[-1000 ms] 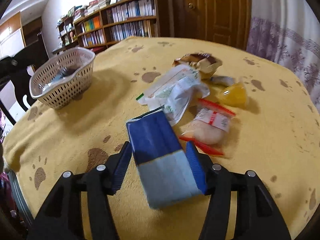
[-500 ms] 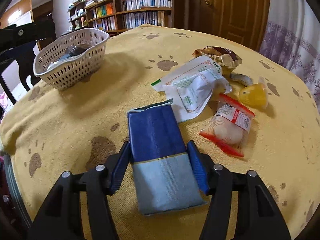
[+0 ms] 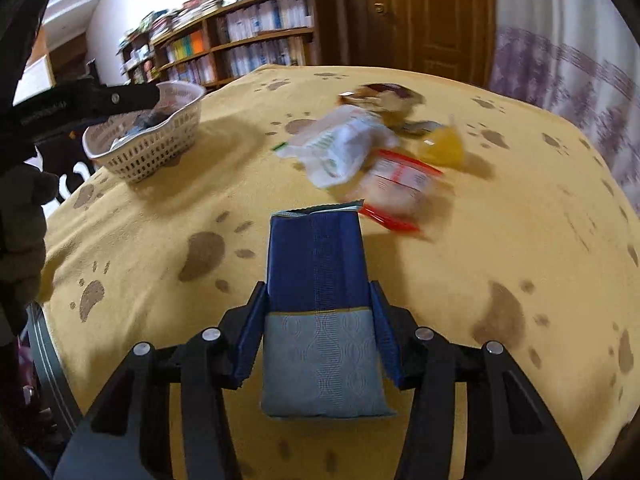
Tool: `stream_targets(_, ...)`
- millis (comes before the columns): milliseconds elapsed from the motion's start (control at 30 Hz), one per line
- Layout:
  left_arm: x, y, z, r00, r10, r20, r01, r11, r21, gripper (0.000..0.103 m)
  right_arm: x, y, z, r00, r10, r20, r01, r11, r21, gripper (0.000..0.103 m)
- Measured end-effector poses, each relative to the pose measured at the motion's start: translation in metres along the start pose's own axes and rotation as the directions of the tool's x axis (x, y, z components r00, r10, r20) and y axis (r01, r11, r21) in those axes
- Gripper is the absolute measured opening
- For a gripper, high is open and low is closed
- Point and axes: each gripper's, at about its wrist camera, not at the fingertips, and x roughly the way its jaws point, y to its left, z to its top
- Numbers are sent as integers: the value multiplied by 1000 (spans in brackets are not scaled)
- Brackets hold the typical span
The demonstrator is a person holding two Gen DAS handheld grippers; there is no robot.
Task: Organize snacks
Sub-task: 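Grasp the white-green printed bag with the left tool while the right tool holds the blue box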
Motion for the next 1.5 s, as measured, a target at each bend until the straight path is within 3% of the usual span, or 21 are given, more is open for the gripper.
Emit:
stream_targets(333, 49, -50, 17, 989, -120, -81, 124, 992, 39, 100, -4, -35, -4, 996, -91, 23, 87, 985, 150, 50)
stream_targets(533, 79, -85, 27, 975, -190, -115, 200, 976, 87, 100, -3, -57, -9, 996, -87, 28, 76, 962, 264, 50)
stream_targets(767, 128, -114, 31, 966, -176, -189, 200, 972, 121, 100, 1, -59, -8, 997, -69, 31, 57, 958, 279, 50)
stream_targets(967, 146, -120, 35, 962, -174, -211, 205, 970, 132, 100, 1, -60, -8, 998, -62, 32, 50, 958, 281, 51)
stream_targets(1033, 151, -119, 36, 960, -178, -217, 208, 970, 124, 95, 1, -60, -8, 998, -62, 33, 50, 958, 281, 51)
stream_targets(1100, 158, -116, 36, 952, -191, -238, 222, 969, 112, 82, 1, -59, -8, 998, -61, 33, 50, 958, 282, 51)
stream_targets(1233, 167, -109, 29, 941, -210, -266, 239, 968, 79, 72, 2, -59, -8, 998, -61, 33, 49, 958, 281, 51)
stream_targets(1500, 157, -105, 22, 952, -188, -240, 216, 972, 94, 51, 1, -59, -8, 998, -61, 33, 49, 958, 282, 51)
